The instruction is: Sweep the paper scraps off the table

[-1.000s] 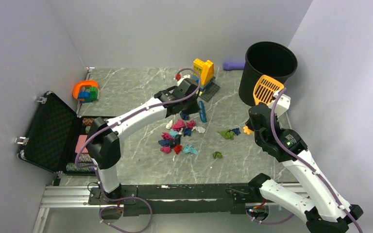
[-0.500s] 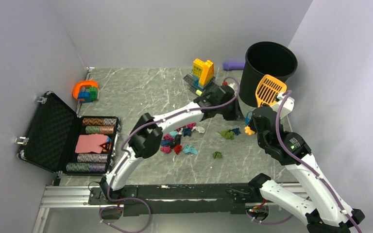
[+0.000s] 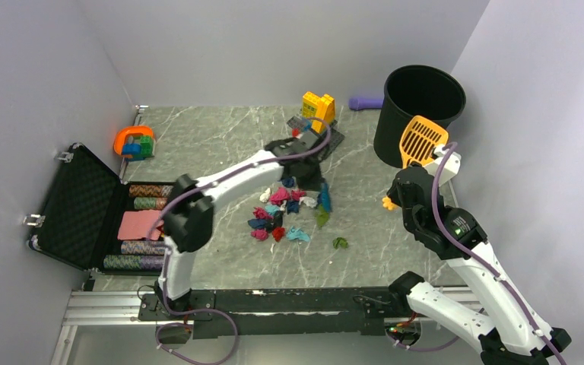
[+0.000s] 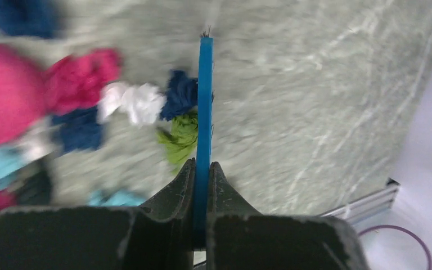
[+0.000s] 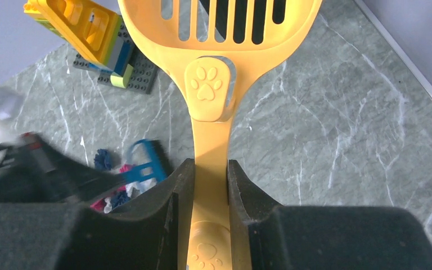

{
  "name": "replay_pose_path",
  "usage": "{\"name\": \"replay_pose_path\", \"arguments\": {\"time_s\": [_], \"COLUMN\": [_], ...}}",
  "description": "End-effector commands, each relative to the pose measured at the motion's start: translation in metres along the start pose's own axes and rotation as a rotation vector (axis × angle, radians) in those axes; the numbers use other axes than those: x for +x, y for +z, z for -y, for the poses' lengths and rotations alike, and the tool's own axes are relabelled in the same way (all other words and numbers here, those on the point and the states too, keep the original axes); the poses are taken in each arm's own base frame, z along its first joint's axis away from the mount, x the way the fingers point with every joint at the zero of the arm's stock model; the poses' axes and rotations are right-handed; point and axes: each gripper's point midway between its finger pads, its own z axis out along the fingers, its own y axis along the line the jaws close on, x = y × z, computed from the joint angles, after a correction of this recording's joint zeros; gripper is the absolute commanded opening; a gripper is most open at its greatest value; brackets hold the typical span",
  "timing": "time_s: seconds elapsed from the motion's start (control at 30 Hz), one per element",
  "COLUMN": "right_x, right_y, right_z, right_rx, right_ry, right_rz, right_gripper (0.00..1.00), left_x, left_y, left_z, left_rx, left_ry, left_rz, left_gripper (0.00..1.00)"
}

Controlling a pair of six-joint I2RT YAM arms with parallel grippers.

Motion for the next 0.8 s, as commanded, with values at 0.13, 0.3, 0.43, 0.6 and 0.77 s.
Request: {"name": "replay_pose_path", "arguments": {"time_s": [0.13, 0.3, 0.43, 0.6, 0.77], "right_x": [-0.005, 0.001, 0.003, 0.004, 0.005], "right_y": [0.003, 0.006, 0.006, 0.005, 0.005], "right_z": [-0.012, -0.018, -0.018, -0.017, -0.016], "right_rx": [-0.037, -0.049, -0.048, -0.049, -0.050], "right_ry": [0.010, 0.002, -0.005, -0.011, -0.018], "right_rz": [0.016, -0.011, -0.027, -0.029, -0.030], "right_gripper": [0.00, 0.00, 0.00, 0.00, 0.00], "left_x": [-0.029, -0.010, 0.021, 0.066, 0.101], "left_y": [-0.118, -0.140, -0.132, -0.101, -0.067], "left_z": [-0.050, 0.018, 0.063, 0.094, 0.078], "left_rx": [-0.072, 0.344, 0.564, 0.599, 0.410], "left_ry": [0.192, 0.286, 0.321, 0.398, 0.532], "left_rz": [0.136, 0.110, -0.009, -0.194, -0.309], "left_gripper": [0.00, 0.00, 0.00, 0.00, 0.00]}}
